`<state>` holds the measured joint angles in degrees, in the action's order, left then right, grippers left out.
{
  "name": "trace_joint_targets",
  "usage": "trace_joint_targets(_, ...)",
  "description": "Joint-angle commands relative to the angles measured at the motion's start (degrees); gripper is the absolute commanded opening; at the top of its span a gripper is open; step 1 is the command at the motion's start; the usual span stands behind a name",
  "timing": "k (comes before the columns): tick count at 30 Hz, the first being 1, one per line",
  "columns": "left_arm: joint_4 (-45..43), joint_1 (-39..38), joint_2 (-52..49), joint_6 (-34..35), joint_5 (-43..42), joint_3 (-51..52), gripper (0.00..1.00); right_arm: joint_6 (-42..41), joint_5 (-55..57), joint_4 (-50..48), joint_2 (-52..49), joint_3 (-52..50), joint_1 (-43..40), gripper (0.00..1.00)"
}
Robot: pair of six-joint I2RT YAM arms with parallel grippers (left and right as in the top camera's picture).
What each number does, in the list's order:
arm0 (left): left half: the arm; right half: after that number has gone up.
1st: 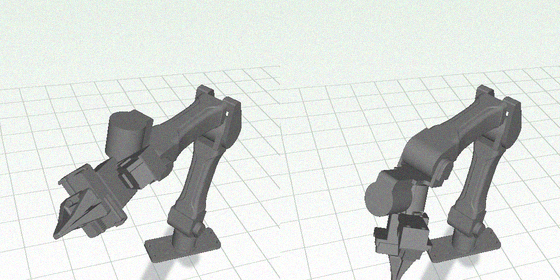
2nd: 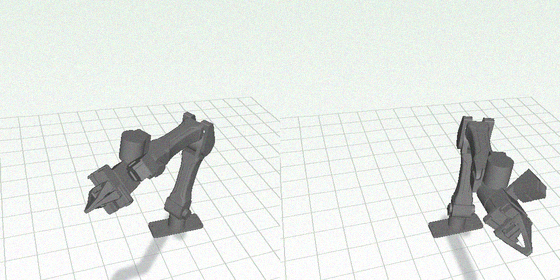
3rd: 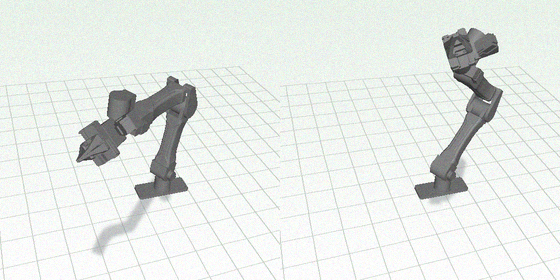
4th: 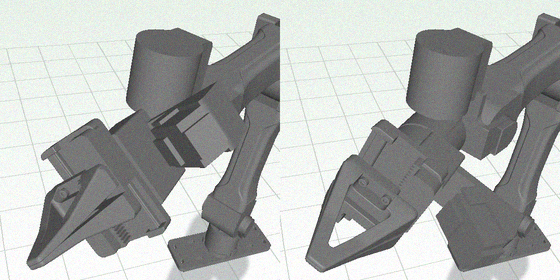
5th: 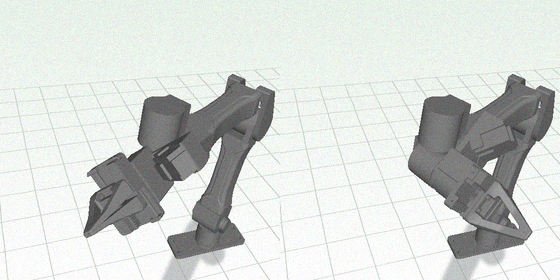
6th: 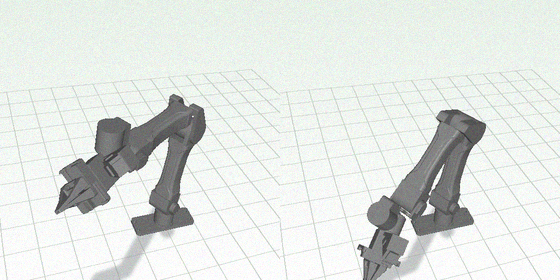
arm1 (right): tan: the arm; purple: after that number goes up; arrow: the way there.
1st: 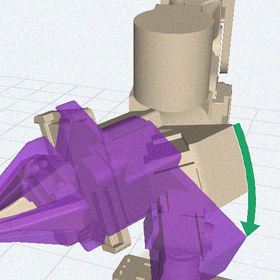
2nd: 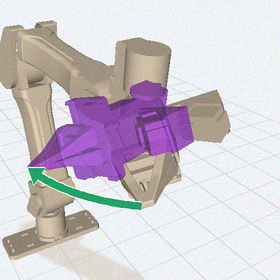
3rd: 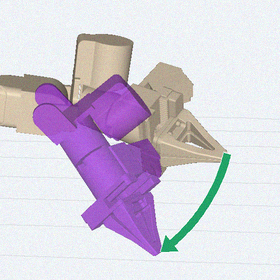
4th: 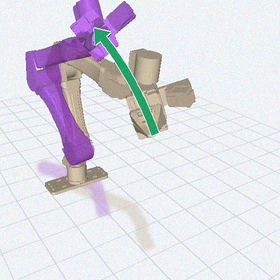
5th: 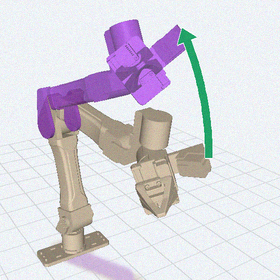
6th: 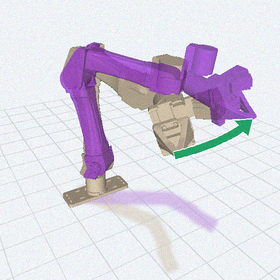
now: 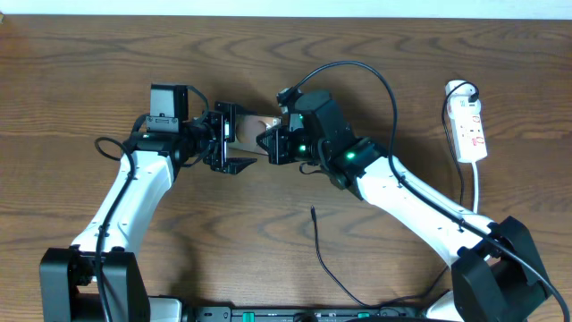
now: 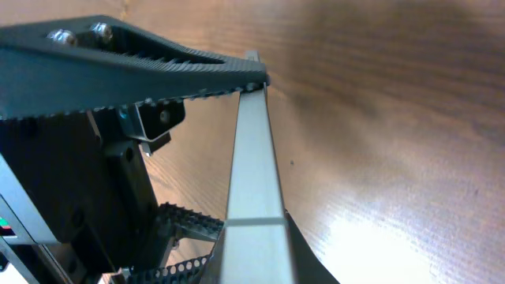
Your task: Plug charger to phone and switch on socket
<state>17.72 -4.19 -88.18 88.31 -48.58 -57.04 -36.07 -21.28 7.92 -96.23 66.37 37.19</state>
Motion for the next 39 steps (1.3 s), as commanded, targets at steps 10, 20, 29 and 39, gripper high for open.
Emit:
trace_joint_targets(10,-8.2,3.2,1.2,-1.6,-4.9,-1.3,0.92,-7.8,-0.3,-0.9,0.2,0.7,-10.3,0.01)
trace_joint_targets(20,-13.6,5.1,1.2,-13.2,-2.4,-1.3,0.92,-33.9,-2.3,-1.1,0.2,0.7,-15.6,0.01)
trace_joint_targets(29,-18.5,5.1,0.9,-20.1,10.4,-1.3,0.92,-58.1,-5.9,-16.2,0.2,0.7,-16.0,0.02)
trace_joint_targets(39,-40.9,5.1,-2.4,-7.0,10.7,-1.3,0.93,-65.8,-4.9,-28.4,0.2,0.7,-13.9,0.02)
